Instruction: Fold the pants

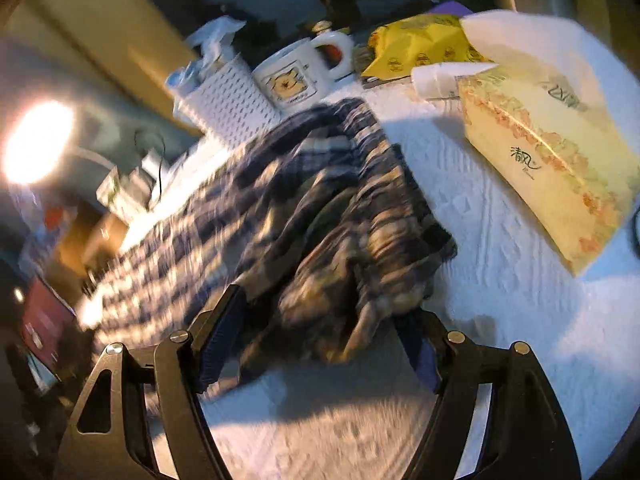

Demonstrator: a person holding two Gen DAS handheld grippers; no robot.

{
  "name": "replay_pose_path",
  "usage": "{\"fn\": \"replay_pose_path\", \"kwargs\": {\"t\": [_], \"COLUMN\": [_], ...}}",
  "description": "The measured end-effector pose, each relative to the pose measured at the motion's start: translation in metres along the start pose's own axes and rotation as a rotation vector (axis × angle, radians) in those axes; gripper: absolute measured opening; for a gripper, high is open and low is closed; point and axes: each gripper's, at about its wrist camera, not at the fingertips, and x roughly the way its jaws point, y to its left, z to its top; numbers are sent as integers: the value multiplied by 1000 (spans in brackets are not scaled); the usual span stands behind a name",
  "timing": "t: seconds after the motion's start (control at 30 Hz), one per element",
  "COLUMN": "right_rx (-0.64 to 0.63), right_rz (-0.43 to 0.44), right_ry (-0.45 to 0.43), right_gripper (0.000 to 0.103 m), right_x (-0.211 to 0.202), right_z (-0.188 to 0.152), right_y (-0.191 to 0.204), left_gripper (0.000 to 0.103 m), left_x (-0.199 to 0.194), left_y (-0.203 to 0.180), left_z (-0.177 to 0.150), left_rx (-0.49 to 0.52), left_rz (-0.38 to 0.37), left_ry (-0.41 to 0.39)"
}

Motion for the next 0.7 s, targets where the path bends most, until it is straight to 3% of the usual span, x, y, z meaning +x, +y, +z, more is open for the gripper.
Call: {"fn": "replay_pose_path", "kwargs": {"t": [0.03, 0.07, 0.1, 0.2, 0.3, 0.53, 0.7], "right_rx": [21, 34, 58, 123, 104, -20, -81], "right_rz": [-5, -20, -13, 68, 82, -10, -33], "right_ry": [-5, 0, 12, 3, -6, -119, -133], "right_gripper": [71, 41, 28, 21, 17, 14, 14], "right_x": [2, 6, 12, 19, 17, -23, -32], "right_z": [4, 9, 12, 17, 24, 66, 73], "right_y": [-2, -4, -8, -19, -21, -27, -21], "left_gripper": [74, 74, 74, 74, 74, 74, 74], "left_x": [1, 1, 1, 0, 2, 5, 12], "left_y": [1, 0, -2, -7, -11, -28, -38], "left_z": [0, 0, 0, 0, 1, 6, 6], "left_rx": [-5, -5, -1, 12, 13, 40, 55], "left_rz": [3, 6, 7, 10, 13, -11, -31], "left_ry": [3, 5, 7, 9, 15, 16, 27]}}
